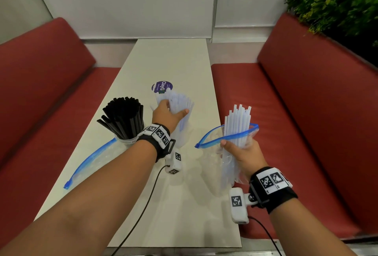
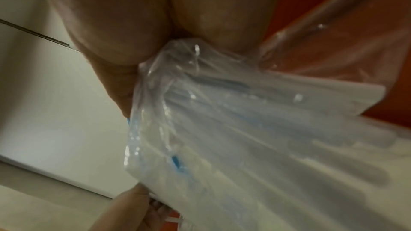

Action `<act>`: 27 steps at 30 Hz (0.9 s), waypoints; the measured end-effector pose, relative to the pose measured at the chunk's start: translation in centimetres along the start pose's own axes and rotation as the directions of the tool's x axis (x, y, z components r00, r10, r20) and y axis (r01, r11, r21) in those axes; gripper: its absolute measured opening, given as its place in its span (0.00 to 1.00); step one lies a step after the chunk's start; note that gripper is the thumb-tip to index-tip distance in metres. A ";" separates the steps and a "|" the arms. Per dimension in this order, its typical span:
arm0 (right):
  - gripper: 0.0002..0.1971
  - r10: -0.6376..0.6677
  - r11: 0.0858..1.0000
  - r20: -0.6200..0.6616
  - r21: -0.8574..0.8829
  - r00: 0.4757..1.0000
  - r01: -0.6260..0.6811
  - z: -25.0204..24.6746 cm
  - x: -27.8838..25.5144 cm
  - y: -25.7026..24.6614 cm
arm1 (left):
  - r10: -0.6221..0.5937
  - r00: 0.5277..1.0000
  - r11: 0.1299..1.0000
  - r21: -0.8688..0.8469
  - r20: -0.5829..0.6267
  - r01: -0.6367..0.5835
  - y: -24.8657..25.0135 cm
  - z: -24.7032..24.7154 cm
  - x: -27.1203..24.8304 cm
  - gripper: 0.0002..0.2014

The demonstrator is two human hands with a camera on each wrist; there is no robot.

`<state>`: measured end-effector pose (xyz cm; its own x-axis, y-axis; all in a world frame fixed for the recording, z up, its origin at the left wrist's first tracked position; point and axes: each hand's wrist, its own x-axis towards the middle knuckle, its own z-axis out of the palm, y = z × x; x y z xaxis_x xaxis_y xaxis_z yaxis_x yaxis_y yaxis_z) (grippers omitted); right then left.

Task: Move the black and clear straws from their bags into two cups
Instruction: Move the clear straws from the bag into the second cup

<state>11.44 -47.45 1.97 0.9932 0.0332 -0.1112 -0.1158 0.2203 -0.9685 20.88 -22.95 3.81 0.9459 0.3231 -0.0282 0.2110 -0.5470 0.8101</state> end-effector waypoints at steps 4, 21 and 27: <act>0.10 -0.002 1.000 0.025 0.004 1.000 0.002 0.7 0.0 0.3 | 0.157 0.983 0.985 -0.060 -0.099 -0.163 2.7 -2.2 -1.6 0.42; 0.23 -0.150 0.977 0.281 -0.105 0.948 0.186 4.2 -1.2 0.3 | 0.460 0.828 0.879 -0.035 0.321 -0.475 5.8 -2.0 -11.5 0.19; 0.36 -0.158 0.959 0.331 -0.172 0.930 0.224 4.3 -1.6 -0.2 | 0.368 0.809 0.925 -0.274 0.458 -0.265 5.8 -2.4 -11.7 0.05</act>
<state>9.83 -43.38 3.27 0.9397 0.3191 0.1229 0.1124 0.0512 -0.9923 10.44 -28.07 10.19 0.9560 -0.2934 0.0068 -0.1230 -0.3796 0.9169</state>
